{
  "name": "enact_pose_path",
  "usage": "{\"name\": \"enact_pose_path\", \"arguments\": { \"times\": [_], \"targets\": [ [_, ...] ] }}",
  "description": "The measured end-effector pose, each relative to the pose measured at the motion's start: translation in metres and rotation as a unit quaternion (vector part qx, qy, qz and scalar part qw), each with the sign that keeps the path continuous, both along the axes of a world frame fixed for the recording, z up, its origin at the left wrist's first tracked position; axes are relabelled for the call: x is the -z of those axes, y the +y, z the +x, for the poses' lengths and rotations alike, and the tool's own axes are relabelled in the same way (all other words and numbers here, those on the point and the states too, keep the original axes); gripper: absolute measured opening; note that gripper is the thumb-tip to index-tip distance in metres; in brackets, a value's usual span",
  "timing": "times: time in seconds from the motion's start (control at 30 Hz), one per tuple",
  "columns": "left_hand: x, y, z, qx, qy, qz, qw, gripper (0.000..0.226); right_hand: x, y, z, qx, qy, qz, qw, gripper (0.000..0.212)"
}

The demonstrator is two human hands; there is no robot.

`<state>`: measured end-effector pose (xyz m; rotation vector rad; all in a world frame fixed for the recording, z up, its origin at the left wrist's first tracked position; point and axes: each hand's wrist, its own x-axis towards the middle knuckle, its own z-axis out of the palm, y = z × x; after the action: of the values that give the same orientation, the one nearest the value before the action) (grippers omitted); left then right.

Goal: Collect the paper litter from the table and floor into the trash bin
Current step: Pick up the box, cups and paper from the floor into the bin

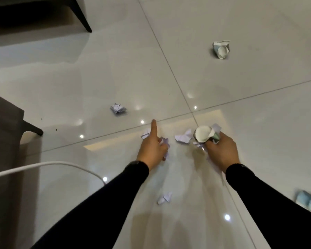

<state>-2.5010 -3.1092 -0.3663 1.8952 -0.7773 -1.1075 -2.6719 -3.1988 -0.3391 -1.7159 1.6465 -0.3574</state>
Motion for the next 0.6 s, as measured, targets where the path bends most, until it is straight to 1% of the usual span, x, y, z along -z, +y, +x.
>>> {"name": "enact_pose_path", "arguments": {
  "times": [0.03, 0.07, 0.1, 0.13, 0.17, 0.2, 0.23, 0.27, 0.3, 0.33, 0.37, 0.43, 0.5, 0.53, 0.57, 0.6],
  "targets": [
    [0.001, -0.011, 0.012, -0.013, 0.039, 0.023, 0.999, 0.083, 0.005, -0.004, 0.005, -0.008, 0.003, 0.005, 1.000, 0.014],
    [0.003, -0.018, 0.023, -0.020, 0.054, 0.060, 0.997, 0.081, 0.010, -0.007, 0.009, -0.016, 0.008, 0.012, 1.000, 0.019],
    [0.004, -0.024, 0.032, 0.006, 0.025, 0.101, 0.995, 0.074, 0.016, -0.009, 0.012, -0.021, 0.008, 0.019, 1.000, 0.022],
    [0.006, -0.025, 0.036, 0.061, -0.060, 0.138, 0.987, 0.061, 0.022, -0.010, 0.014, -0.030, 0.014, 0.023, 0.999, 0.024],
    [0.014, -0.024, 0.038, 0.098, -0.155, 0.153, 0.971, 0.045, 0.030, -0.011, 0.015, -0.041, 0.029, 0.019, 0.999, 0.031],
    [0.022, -0.018, 0.037, 0.104, -0.224, 0.143, 0.958, 0.028, 0.036, -0.011, 0.015, -0.055, 0.070, 0.012, 0.996, 0.039],
    [0.027, -0.011, 0.037, 0.087, -0.253, 0.122, 0.956, 0.016, 0.041, -0.012, 0.015, -0.060, 0.114, 0.000, 0.992, 0.042],
    [0.030, -0.006, 0.038, 0.062, -0.254, 0.101, 0.960, 0.014, 0.043, -0.011, 0.014, -0.056, 0.140, -0.017, 0.988, 0.036],
    [0.033, -0.003, 0.040, 0.040, -0.248, 0.088, 0.964, 0.016, 0.045, -0.012, 0.013, -0.047, 0.144, -0.030, 0.988, 0.027],
    [0.034, -0.001, 0.043, 0.030, -0.240, 0.079, 0.967, 0.017, 0.044, -0.011, 0.012, -0.037, 0.129, -0.031, 0.990, 0.021],
    [0.034, -0.001, 0.048, 0.031, -0.233, 0.071, 0.969, 0.018, 0.045, -0.009, 0.012, -0.032, 0.102, -0.026, 0.994, 0.022],
    [0.030, -0.005, 0.057, 0.040, -0.240, 0.052, 0.969, 0.018, 0.043, 0.000, 0.011, -0.022, 0.059, -0.016, 0.998, 0.030],
    [0.021, -0.017, 0.074, 0.008, -0.260, 0.017, 0.965, 0.017, 0.039, 0.008, 0.014, -0.014, 0.025, -0.015, 0.999, 0.042],
    [0.017, -0.025, 0.084, -0.013, -0.272, 0.001, 0.962, 0.017, 0.037, 0.008, 0.018, -0.020, -0.001, -0.030, 0.999, 0.040],
    [0.014, -0.033, 0.096, -0.027, -0.282, -0.006, 0.959, 0.016, 0.036, 0.005, 0.022, -0.037, -0.020, -0.058, 0.997, 0.034],
    [0.011, -0.040, 0.108, -0.029, -0.287, 0.003, 0.958, 0.013, 0.034, 0.001, 0.028, -0.069, -0.023, -0.085, 0.994, 0.028]
  ]
}}
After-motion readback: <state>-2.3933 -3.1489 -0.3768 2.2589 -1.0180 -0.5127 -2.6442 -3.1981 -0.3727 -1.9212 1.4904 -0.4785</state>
